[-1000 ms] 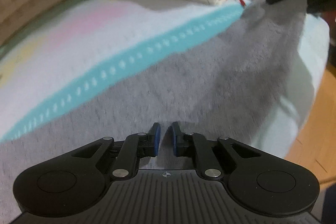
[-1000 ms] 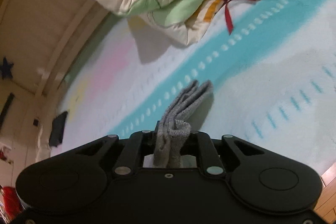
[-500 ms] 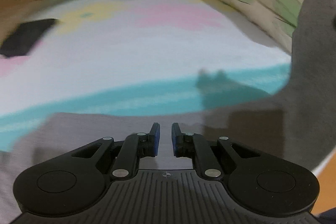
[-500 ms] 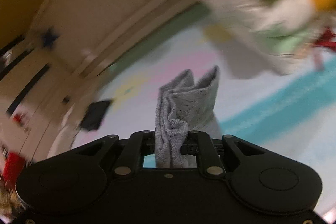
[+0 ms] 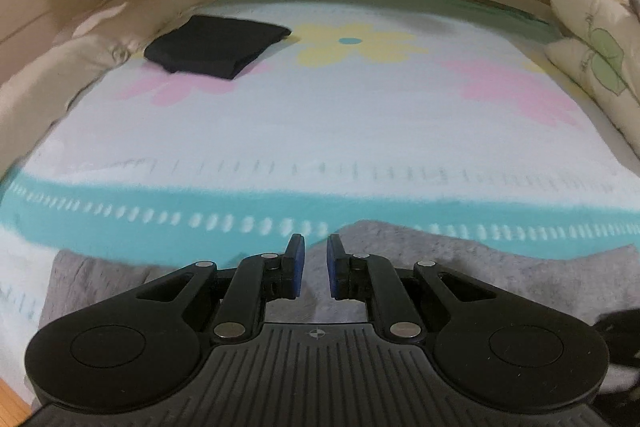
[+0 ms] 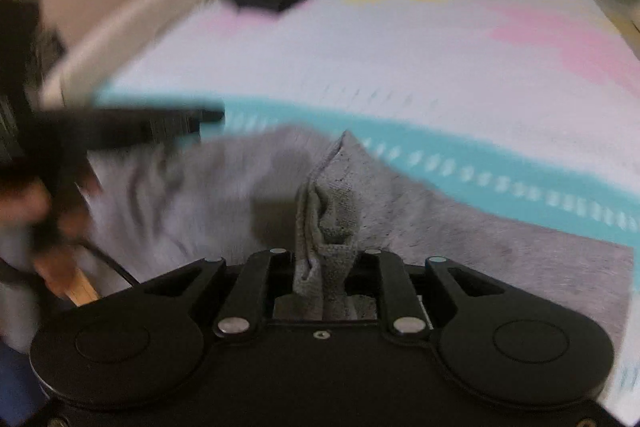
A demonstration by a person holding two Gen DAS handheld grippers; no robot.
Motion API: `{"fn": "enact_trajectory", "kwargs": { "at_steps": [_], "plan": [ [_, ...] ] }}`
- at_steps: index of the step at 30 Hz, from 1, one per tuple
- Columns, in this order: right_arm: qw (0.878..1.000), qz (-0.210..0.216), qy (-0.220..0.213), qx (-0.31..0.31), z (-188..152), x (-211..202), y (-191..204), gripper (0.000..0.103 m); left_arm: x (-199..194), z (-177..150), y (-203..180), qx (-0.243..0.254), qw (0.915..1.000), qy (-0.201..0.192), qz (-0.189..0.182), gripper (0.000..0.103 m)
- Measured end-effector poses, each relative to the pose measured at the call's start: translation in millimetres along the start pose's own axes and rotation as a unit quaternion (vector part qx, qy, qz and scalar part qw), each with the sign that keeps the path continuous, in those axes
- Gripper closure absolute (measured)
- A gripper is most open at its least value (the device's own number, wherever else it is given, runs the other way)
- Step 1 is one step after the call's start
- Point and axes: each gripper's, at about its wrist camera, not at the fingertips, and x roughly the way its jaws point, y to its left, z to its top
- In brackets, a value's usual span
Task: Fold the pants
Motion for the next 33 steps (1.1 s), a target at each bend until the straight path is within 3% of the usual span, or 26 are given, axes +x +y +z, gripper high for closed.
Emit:
{"fn": "enact_trajectory", "kwargs": {
  "at_steps": [2, 4, 6, 9, 14, 17, 19, 22, 26, 29, 33],
  "plan": [
    [0.999, 0.001, 0.029, -0.018, -2, 15, 12, 0.054, 0, 1, 4, -0.008, 0.9999, 0.000, -0.011, 0.091],
    [0.999, 0.033, 0.037, -0.023, -3, 16, 17, 0.032, -3, -4, 11, -0.013, 0.9996, 0.000, -0.025, 0.091],
    [0.999, 0.034, 0.017, -0.028, -5, 1, 18, 0.018, -5, -6, 11, -0.016, 0.9988, 0.000, -0.046, 0.091],
    [0.999, -0.008, -0.028, -0.031, -1, -21, 6, 0.001, -7, -14, 6, -0.011, 0.9968, 0.007, -0.078, 0.091],
    [0.989, -0.142, -0.051, 0.008, -10, -32, -41, 0.001, -4, -30, -10, 0.003, 0.9901, 0.038, -0.135, 0.091],
    [0.981, -0.186, -0.043, 0.045, -21, -24, -71, 0.001, 4, -43, -22, 0.009, 0.9828, 0.074, -0.169, 0.091],
    [0.979, -0.190, -0.010, 0.066, -29, -10, -86, 0.001, 8, -52, -29, 0.013, 0.9768, 0.094, -0.192, 0.091],
    [0.981, -0.161, 0.058, 0.094, -42, 13, -102, 0.000, 13, -67, -37, 0.018, 0.9714, 0.119, -0.204, 0.091],
    [0.983, -0.156, 0.022, 0.095, -51, 11, -102, 0.000, 13, -81, -38, 0.020, 0.9745, 0.105, -0.197, 0.091],
    [0.984, -0.154, 0.007, 0.090, -59, 7, -102, 0.000, 6, -86, -36, 0.015, 0.9757, 0.112, -0.188, 0.090],
    [0.986, -0.148, -0.006, 0.083, -71, 0, -106, 0.000, -1, -92, -27, -0.007, 0.9742, 0.138, -0.178, 0.082]
  ]
}}
